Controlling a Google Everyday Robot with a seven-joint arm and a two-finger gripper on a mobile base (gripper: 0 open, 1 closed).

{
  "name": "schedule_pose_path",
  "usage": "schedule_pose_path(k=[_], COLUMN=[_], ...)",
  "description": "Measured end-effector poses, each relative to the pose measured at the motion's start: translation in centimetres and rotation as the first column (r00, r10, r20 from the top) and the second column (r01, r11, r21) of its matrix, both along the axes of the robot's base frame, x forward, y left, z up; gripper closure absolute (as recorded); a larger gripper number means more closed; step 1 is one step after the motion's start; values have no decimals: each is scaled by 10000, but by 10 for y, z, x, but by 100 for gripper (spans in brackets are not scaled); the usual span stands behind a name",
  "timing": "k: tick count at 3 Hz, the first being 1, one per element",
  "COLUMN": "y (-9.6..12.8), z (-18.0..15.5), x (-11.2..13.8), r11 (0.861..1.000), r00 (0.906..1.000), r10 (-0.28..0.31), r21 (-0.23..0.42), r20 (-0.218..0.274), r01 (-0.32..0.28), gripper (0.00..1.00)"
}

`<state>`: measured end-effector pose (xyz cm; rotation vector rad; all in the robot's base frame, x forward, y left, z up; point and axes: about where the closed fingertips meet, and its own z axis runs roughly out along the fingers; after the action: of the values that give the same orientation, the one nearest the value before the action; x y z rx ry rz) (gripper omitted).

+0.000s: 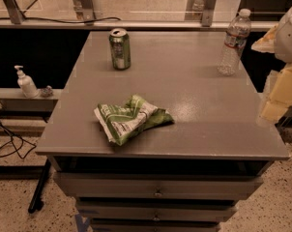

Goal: Move green jalapeno chip bag near water bottle

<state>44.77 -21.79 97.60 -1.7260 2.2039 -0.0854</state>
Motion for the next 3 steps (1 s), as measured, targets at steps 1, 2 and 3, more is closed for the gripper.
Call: schedule_pose_path(k=[1, 2, 3], y=[21, 69, 110], z=[-18, -38, -54], x=[13, 19, 23], r11=[9935, 9510, 8721], r00=[10000, 9998, 9990], r10=[-26, 107, 303], r21=[1137, 3089, 4876], r20=[36, 149, 328], r01=[22, -148, -425], gripper=[0, 0, 0])
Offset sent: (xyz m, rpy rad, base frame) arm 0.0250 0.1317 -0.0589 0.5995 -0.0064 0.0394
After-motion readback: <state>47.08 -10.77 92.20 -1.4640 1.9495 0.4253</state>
